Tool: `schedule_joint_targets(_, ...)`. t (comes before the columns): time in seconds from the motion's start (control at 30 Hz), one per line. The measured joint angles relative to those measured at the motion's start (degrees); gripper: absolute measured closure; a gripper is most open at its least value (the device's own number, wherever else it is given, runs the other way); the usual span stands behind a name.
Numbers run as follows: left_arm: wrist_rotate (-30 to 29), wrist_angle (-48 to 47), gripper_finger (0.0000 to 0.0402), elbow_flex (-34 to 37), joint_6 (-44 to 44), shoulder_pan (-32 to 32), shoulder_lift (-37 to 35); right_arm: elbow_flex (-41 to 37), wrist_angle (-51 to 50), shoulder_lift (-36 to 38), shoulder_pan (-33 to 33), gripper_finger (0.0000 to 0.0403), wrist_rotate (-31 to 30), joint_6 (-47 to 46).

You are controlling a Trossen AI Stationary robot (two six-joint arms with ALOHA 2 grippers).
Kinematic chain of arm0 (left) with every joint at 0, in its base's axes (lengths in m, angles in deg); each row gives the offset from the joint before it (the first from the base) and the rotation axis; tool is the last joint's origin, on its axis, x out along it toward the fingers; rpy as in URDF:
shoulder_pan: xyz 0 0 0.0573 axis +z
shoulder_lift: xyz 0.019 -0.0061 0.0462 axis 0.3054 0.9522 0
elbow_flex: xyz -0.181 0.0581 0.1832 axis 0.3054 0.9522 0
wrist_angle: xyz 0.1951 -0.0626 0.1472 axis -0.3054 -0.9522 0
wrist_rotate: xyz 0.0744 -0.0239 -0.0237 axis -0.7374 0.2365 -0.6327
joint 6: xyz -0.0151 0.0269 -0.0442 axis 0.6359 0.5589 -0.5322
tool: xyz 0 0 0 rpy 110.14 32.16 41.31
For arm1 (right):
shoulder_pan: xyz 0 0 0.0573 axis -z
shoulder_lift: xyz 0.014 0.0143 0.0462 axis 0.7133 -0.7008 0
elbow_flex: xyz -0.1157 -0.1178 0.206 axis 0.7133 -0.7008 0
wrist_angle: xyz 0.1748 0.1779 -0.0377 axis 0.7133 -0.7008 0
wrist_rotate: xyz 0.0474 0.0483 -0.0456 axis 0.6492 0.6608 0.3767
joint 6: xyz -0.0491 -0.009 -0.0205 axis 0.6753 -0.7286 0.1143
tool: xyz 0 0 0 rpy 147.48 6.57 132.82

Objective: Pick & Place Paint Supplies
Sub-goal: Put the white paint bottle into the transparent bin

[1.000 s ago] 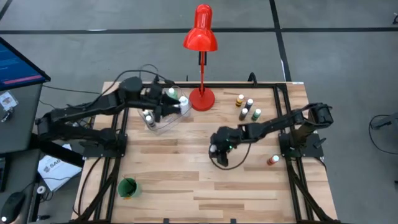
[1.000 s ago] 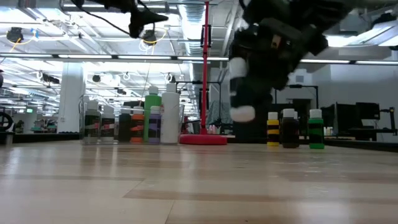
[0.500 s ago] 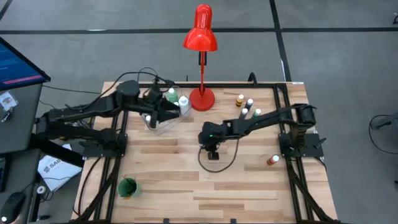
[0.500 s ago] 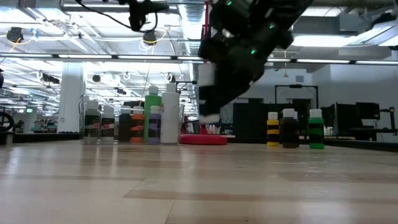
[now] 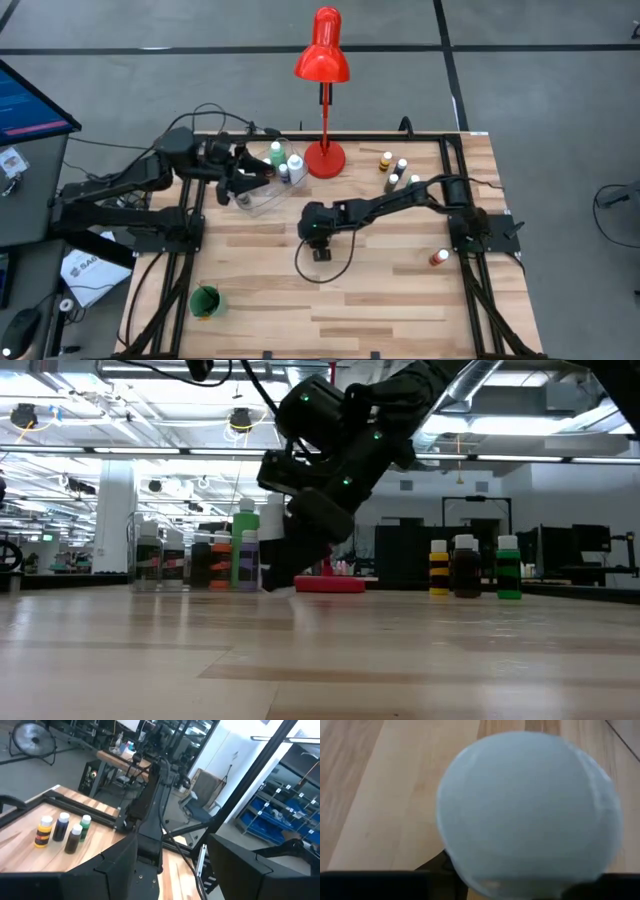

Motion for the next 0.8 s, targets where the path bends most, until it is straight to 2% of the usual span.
schedule_joint_targets(0.33, 0.00, 0.01, 0.0170, 0.00, 0.38, 0.04, 0.05, 0.39, -1.89, -0.29, 0.07, 0.0238, 0.00, -0.02)
schedule_joint_targets(0.63, 0.00, 0.09, 0.0170, 0.00, 1.96, 0.04, 0.00, 0.39, -2.13, -0.26, 0.07, 0.0141, 0.02, -4.27)
schedule_joint_targets(0.8, -0.06, 0.11, 0.0170, 0.00, 1.95, 0.04, 0.00, 0.45, -2.87, 0.79, 0.07, 0.0121, 0.02, -6.11)
